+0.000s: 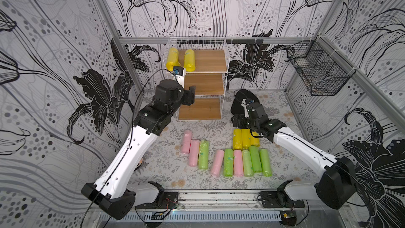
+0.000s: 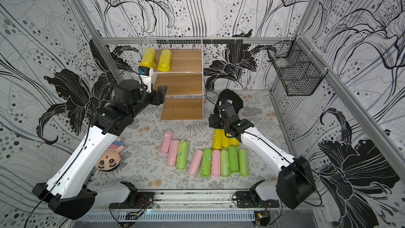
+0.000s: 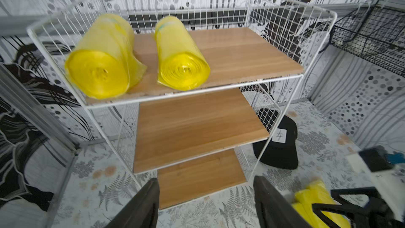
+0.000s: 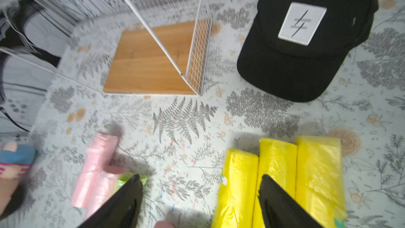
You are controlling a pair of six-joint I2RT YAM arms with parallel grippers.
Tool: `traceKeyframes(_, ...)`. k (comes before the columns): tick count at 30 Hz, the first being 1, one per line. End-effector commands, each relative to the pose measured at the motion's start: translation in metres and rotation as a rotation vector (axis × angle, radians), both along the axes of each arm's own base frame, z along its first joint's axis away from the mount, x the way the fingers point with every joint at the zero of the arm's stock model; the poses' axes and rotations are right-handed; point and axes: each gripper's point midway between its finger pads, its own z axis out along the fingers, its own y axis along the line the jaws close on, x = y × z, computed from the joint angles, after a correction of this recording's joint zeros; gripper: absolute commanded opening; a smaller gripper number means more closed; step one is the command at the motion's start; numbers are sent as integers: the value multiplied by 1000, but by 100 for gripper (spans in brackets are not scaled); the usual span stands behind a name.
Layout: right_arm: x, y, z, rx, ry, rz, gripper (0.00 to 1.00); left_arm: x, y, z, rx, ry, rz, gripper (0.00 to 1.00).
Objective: Sort the rolls of trash bags by color and place them on the shelf
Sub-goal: Place the roll of trash bags on the shelf, then pick up the roll of trash bags from the center of the board.
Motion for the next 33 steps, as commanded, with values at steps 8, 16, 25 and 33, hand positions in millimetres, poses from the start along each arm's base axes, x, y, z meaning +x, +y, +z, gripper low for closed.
traceKeyframes(8, 3, -1, -60, -220, 142, 12, 74, -26, -39, -85, -297, 167, -167, 70)
traceKeyframes(16, -9, -11, -93, -287, 226, -14, 72, -30, -51, -119, -341, 226, -200, 70)
traceKeyframes(25, -11, -10, -131, -324, 299, -25, 70, -31, -50, -136, -325, 242, -195, 70)
traceKeyframes(33, -14, 24, -134, -288, 291, 48, 68, -30, -53, -143, -309, 259, -211, 70)
